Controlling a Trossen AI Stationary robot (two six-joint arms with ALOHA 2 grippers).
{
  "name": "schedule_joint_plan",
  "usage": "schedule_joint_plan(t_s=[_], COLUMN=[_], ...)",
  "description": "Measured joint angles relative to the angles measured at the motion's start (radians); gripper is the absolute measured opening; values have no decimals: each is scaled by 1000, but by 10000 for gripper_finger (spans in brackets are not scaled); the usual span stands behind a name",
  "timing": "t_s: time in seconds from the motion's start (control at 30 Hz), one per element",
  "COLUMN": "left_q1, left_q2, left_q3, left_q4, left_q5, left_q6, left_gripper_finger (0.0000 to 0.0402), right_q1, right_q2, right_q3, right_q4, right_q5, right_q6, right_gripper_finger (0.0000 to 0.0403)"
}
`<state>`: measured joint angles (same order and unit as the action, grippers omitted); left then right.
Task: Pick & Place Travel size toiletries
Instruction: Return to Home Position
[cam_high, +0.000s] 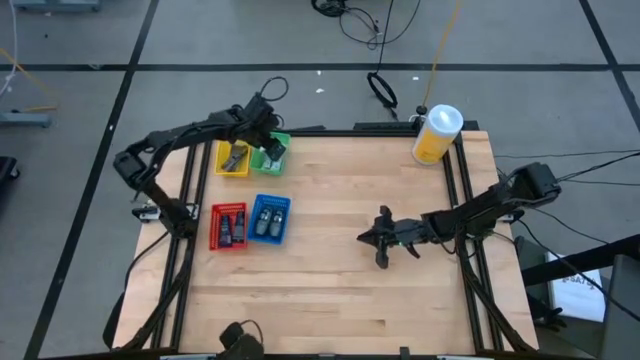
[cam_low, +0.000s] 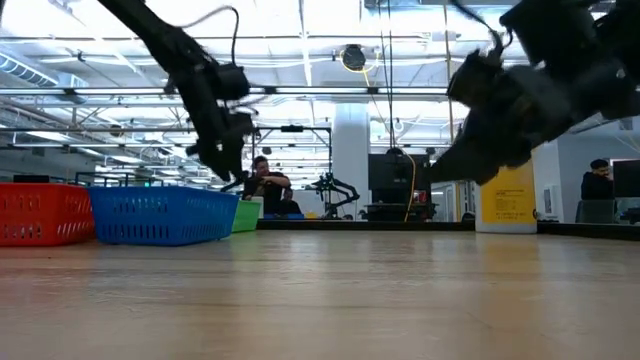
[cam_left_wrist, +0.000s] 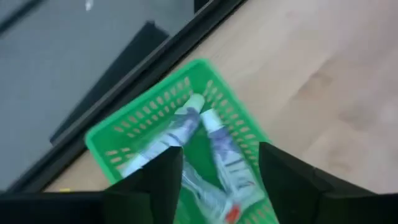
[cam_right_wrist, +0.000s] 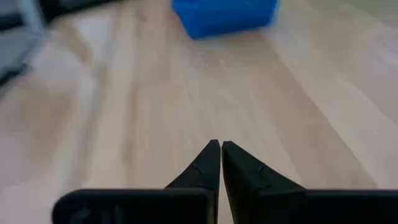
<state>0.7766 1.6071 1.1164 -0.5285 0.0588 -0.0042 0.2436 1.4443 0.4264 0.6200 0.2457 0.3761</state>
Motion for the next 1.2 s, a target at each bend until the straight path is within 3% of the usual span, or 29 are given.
schedule_joint_plan(t_s=[0.2, 0.47, 0.63, 0.8, 0.93, 1.1, 1.2], left_q1=[-102, -328, -432, -518, -584, -674, -722], left_q2=[-198, -416, -470, -479, -504, -629, -773], left_q3=[-56, -242, -328, -338, -339, -404, -510], left_q4=[57, 320, 442, 479, 456, 434, 467], left_q5=[-11, -15, -16, -18, -17, -51, -150], left_q6=[20, -32, -73, -84, -78, -58, -69], left_gripper_finger=[233, 208, 189, 175, 162, 146, 137], right_q1=[0, 0, -1, -19, -53, -83, -92], right_q2=[-254, -701, -941, -1140, -1265, -1346, -1359], right_q3=[1, -5, -119, -311, -406, -407, -408], right_q4=[-248, -678, -678, -446, -414, -510, -505], right_q5=[-12, -16, -124, -147, -230, -246, -236], right_q6=[-48, -143, -202, -219, -238, -236, -263], right_gripper_finger=[6, 3, 1, 1, 1, 1, 1])
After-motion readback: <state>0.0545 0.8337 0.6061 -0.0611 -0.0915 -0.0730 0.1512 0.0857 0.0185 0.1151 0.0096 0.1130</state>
